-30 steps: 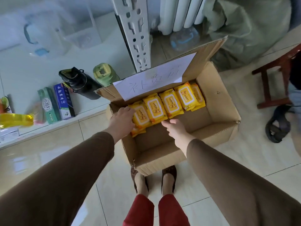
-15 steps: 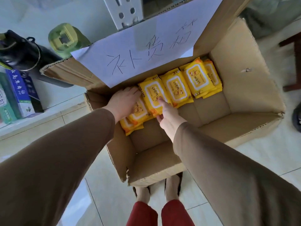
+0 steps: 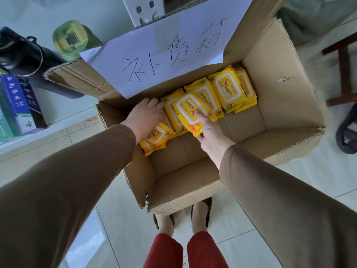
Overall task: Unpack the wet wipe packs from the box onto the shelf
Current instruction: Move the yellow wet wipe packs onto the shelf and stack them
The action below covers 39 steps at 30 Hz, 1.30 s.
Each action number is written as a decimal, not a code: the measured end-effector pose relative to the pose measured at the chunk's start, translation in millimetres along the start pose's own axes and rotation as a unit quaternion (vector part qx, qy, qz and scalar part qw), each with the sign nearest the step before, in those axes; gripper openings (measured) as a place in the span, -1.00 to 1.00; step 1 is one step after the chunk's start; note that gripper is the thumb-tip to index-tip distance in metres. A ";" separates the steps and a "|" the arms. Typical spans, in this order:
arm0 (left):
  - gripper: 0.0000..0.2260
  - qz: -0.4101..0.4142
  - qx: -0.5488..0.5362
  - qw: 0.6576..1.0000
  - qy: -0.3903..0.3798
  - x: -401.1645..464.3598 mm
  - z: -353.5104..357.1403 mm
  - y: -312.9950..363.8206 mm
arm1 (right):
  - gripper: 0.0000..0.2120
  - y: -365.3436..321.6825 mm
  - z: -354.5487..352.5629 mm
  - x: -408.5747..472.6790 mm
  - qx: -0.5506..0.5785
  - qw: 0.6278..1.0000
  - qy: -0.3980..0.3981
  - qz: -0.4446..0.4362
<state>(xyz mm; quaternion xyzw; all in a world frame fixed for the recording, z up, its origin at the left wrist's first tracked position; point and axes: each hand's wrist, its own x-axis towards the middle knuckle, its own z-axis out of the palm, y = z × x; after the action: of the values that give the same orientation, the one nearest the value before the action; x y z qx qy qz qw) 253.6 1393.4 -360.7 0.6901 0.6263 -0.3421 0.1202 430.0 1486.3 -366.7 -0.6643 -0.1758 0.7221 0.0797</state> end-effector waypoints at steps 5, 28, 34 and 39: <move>-0.54 -0.035 -0.080 0.996 0.001 -38.6 -24.4 16.4 | -0.46 7.4 -28.7 -40.6 -0.013 1.000 0.003 -0.011; -0.79 -0.350 -0.492 0.775 0.185 -603.2 -179.5 -193.1 | -0.65 -70.9 165.1 -543.6 -0.351 0.814 -0.297 -0.356; -0.79 -0.361 -0.482 0.754 0.263 -676.9 -185.4 -291.3 | -0.74 -81.6 275.6 -608.3 -0.339 0.774 -0.296 -0.445; -0.70 -0.386 -0.424 0.762 0.301 -688.8 -183.6 -372.1 | -0.68 -102.2 353.6 -628.7 -0.343 0.756 -0.279 -0.483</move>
<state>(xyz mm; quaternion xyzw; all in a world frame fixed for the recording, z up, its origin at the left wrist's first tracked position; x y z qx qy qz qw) -26.9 1033.2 301.3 0.3359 0.9250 0.1660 0.0639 134.5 1309.3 275.2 -0.2430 -0.7236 0.6324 0.1318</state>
